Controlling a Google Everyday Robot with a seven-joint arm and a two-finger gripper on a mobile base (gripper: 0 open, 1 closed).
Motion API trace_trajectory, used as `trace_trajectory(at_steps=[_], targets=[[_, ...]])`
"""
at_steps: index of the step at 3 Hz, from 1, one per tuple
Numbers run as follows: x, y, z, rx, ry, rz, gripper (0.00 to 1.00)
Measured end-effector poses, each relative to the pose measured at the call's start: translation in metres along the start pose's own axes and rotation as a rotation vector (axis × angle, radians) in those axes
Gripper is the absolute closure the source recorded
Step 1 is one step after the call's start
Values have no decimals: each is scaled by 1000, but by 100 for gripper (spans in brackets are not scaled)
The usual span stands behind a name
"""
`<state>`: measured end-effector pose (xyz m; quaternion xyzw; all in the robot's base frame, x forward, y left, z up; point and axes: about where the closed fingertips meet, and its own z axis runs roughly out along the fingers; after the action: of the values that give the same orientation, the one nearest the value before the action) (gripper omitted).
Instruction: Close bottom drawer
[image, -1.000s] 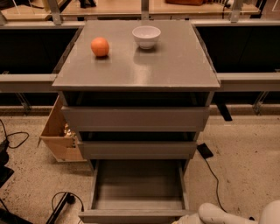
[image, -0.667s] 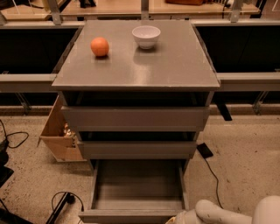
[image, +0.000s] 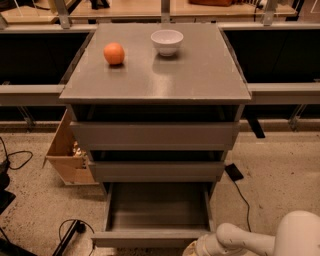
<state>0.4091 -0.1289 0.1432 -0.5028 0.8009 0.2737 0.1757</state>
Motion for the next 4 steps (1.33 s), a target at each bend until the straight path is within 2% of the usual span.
trace_trajectory(at_steps=[1,2,3,4], targets=[[0,0,0,0,0,0,100],[-6,-18,4,6,-12,-11,100],[-6,-18,4,6,-12,-11,100],[-16,-45,4,9,-19,-22,100]])
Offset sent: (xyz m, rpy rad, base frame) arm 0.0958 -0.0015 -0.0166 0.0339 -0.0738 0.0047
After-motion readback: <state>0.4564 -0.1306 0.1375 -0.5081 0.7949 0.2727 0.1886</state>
